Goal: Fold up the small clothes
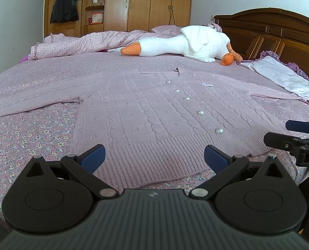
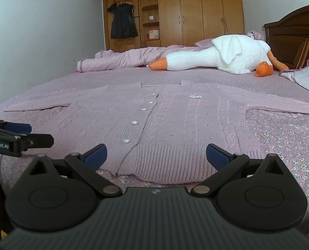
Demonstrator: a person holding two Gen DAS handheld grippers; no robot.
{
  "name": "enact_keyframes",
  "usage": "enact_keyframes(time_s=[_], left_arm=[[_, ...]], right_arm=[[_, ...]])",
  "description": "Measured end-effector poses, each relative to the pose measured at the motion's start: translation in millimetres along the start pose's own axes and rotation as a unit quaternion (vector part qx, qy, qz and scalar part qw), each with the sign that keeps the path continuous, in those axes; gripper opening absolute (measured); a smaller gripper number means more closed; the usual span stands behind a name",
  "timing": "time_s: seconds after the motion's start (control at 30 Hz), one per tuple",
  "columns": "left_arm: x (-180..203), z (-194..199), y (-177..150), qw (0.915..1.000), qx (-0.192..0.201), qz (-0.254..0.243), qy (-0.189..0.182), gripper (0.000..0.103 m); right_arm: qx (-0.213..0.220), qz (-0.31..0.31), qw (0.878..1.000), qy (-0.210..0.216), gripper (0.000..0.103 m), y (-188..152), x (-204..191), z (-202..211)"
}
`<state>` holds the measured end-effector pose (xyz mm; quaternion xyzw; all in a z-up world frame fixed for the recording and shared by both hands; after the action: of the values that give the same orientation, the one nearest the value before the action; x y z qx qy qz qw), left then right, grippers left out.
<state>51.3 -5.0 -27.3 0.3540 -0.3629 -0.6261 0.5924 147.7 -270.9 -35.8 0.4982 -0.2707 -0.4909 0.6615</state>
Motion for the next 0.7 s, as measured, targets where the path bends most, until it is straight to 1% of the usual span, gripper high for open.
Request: enact_keyframes(time_s=[0.33, 0.7], left_arm=[[-6.3, 0.7, 0.6, 1.0000, 0.000, 0.009, 0.004, 0.103], [-7.7, 3.2, 1.9, 1.0000, 0.004, 0.005, 0.005, 0.103]], right_arm=[[-0.002, 0.002, 1.000, 0.001, 0.103, -0.1, 0.3, 0.7], [-0.008, 0.012, 1.000, 0.004, 0.103, -0.1, -5.3, -3.0]])
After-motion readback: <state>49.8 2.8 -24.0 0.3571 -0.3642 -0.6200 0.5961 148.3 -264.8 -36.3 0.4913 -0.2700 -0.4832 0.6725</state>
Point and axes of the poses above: each gripper's, at about its wrist camera, not at the fingertips, and z roughly against the way its jaws point, x to its right, y to its top, the point moved 6 cm from there along -z, roughly the way its jaws point, and after that the axes turned 4 degrees about -z, right-handed, at the moved point
